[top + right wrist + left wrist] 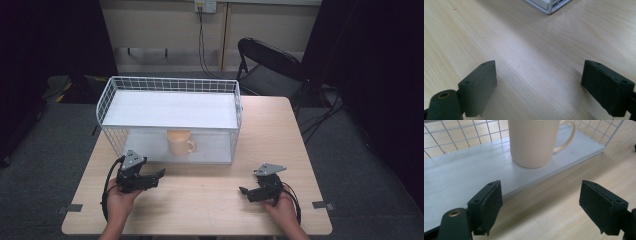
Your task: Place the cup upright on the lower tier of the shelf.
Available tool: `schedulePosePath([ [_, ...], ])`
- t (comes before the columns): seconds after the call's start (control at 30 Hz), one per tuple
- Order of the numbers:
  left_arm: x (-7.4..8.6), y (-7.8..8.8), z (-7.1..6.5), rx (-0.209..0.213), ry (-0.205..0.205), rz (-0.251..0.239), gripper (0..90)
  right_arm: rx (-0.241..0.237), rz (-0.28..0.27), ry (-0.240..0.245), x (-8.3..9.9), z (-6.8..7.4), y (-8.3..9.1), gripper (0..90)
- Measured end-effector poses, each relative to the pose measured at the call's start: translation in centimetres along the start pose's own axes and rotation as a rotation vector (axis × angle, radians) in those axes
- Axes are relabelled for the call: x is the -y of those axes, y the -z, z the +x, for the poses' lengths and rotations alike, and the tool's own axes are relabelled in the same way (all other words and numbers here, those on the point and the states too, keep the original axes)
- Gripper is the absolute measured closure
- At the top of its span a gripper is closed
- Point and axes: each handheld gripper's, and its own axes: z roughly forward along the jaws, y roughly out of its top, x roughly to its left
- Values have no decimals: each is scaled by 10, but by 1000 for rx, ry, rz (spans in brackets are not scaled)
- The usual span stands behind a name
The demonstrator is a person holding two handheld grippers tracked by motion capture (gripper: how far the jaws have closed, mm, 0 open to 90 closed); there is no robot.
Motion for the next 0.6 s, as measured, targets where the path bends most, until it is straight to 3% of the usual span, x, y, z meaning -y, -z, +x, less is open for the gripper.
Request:
schedulePosePath([
  [0.5, 15, 13, 16, 9, 20, 6, 187, 0, 0, -1, 0, 0, 0, 123],
  [0.6, 18, 15, 19, 19, 40, 7, 188, 0, 0, 0, 0, 0, 0, 122],
])
